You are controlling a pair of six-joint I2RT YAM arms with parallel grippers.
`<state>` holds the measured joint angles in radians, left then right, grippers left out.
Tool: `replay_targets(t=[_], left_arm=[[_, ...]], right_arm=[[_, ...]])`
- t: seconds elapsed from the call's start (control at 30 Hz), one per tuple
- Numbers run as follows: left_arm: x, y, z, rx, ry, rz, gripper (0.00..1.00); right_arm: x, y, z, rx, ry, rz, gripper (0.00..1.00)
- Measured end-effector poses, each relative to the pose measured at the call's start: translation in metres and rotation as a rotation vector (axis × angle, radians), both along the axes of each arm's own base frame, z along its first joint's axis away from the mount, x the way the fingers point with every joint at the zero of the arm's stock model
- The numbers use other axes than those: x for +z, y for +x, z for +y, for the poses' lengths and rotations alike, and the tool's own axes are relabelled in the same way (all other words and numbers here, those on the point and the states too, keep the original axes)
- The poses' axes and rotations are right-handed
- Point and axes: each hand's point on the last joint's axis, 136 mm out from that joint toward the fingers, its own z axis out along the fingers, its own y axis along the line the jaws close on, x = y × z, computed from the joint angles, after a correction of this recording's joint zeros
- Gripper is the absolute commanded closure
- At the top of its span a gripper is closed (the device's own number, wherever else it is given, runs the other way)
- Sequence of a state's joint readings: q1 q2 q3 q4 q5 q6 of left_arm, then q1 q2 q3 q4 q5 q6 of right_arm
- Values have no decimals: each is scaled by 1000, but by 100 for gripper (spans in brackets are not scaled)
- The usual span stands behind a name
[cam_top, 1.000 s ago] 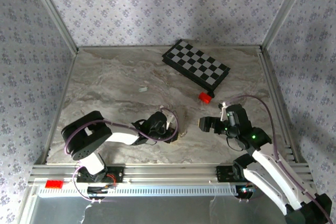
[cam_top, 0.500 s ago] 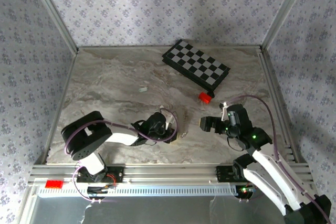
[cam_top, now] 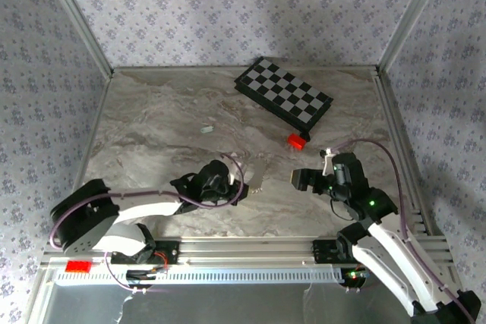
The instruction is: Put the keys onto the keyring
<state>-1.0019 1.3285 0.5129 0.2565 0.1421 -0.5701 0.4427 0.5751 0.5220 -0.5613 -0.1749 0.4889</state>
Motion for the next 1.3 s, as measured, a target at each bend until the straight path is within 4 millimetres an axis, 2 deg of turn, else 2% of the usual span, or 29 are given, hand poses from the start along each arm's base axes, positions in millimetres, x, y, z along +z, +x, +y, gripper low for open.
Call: replay_targets(t=[0.17,0.43,0.7,0.83,1.03,1.2,1.3], left_arm=[[13,-5,12,-48,53,-65,100],[51,4,19,-69,101,-201,100],[69,2,31,-107,132,-300,100],[87,0,31,-132,114,-360,100],[111,-5,32,-158,73,-443,100],[114,-5,33,-166,76,-468,100],[115,-6,32,-172,76,-479,100]], right_arm=[[11,0,12,52,45,-41,16],[48,-5,46,200,178,-189,20],[85,-13,71,326,276,-318,28],[104,-20,82,393,317,-398,34],[115,-23,94,460,305,-445,38],[123,-25,104,513,283,-478,39],[125,-31,110,556,270,-499,49]])
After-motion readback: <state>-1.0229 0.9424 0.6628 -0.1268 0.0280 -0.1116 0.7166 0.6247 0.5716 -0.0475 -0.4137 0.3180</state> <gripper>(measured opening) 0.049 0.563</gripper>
